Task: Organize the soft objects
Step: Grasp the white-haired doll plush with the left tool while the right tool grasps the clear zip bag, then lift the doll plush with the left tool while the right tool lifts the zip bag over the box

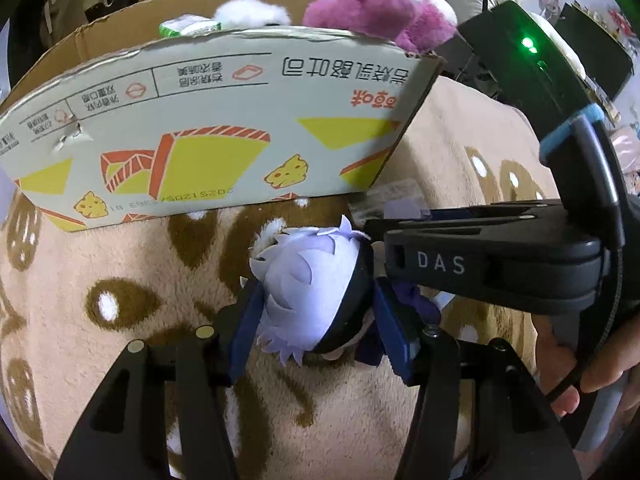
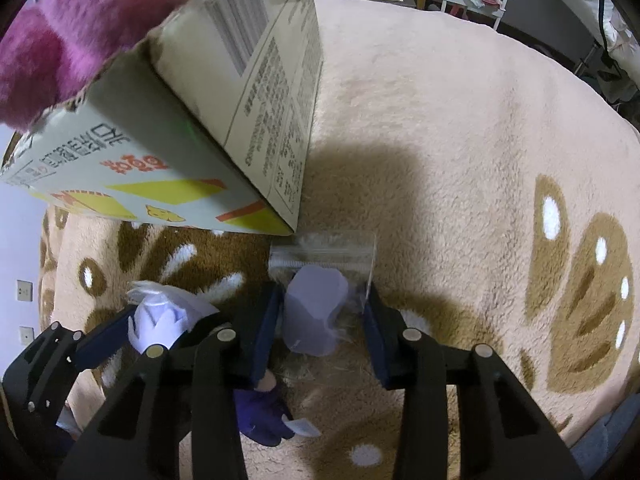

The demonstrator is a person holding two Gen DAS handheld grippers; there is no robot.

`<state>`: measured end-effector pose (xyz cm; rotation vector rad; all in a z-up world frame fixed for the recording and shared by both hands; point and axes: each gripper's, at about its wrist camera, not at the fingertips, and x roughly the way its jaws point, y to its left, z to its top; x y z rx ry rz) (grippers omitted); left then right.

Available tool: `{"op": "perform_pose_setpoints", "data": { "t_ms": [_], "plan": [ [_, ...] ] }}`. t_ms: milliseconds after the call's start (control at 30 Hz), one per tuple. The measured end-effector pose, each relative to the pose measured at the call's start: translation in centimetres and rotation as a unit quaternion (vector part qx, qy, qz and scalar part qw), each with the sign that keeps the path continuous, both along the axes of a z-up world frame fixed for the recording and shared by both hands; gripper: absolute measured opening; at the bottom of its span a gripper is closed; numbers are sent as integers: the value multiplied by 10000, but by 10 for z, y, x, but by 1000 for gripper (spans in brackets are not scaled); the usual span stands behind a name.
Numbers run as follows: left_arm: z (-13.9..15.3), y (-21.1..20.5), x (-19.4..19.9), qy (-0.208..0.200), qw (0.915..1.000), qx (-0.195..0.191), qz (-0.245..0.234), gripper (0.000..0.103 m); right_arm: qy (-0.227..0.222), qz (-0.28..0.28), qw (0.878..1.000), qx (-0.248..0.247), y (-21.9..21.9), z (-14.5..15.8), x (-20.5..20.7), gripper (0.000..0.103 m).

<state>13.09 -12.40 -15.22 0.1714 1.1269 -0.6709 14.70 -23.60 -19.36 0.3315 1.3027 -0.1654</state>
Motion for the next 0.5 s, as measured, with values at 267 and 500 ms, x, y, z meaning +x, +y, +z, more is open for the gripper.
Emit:
{"op": "perform_pose_setpoints", "data": {
  "t_ms": [267,500],
  "plan": [
    [-9,-1,-3,-175,9998,11,74,66,36,-63,9999,70,-19,10,-1,42],
    [-17,5,3,236,9985,-248,418,73,63,-58,9999,65,-23,10,-3,41]
  ]
}}
